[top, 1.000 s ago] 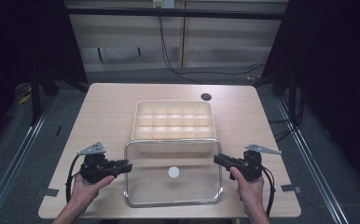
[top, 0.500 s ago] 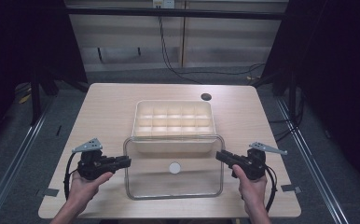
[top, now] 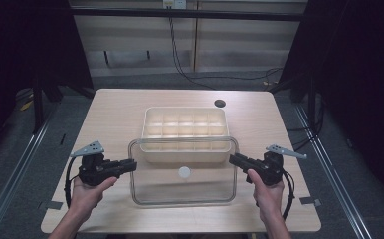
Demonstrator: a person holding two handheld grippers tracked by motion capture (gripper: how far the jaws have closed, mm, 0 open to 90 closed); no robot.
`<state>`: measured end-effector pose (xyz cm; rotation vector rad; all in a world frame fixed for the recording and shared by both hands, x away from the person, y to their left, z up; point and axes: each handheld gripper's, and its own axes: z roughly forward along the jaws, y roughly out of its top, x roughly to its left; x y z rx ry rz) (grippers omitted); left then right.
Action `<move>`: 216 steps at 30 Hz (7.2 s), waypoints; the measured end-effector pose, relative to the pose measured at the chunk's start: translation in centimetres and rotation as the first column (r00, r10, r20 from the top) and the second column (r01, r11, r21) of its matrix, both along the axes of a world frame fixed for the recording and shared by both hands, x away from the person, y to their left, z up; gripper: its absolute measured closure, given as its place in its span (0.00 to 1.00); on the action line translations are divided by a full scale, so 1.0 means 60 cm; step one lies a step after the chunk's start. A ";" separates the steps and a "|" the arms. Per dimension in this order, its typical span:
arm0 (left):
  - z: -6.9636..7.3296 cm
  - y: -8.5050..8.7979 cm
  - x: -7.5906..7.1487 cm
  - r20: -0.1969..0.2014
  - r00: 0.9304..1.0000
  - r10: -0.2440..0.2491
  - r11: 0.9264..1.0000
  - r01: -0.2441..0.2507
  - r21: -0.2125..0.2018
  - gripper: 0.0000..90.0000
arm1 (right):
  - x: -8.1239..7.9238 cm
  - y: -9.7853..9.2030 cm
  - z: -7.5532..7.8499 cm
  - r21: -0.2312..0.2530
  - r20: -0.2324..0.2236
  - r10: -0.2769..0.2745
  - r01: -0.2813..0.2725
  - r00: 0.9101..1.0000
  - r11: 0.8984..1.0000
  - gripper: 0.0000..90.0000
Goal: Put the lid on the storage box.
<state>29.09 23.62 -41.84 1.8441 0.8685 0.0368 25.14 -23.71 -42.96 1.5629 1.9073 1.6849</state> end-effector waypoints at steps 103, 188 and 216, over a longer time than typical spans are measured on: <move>0.083 -0.044 0.223 0.015 0.988 0.156 0.987 -0.156 0.035 0.80 | 0.236 -0.014 0.081 0.021 -0.008 -0.064 0.064 0.998 0.998 0.79; -0.045 -0.069 0.313 -0.191 0.961 0.200 0.976 -0.179 0.120 0.53 | 0.312 0.021 -0.036 -0.208 -0.199 -0.186 0.144 0.962 0.968 0.57; -0.005 -0.029 0.200 -0.050 0.989 0.136 0.980 -0.127 0.154 0.36 | 0.188 -0.003 0.014 -0.194 -0.044 -0.061 0.051 0.997 0.980 0.37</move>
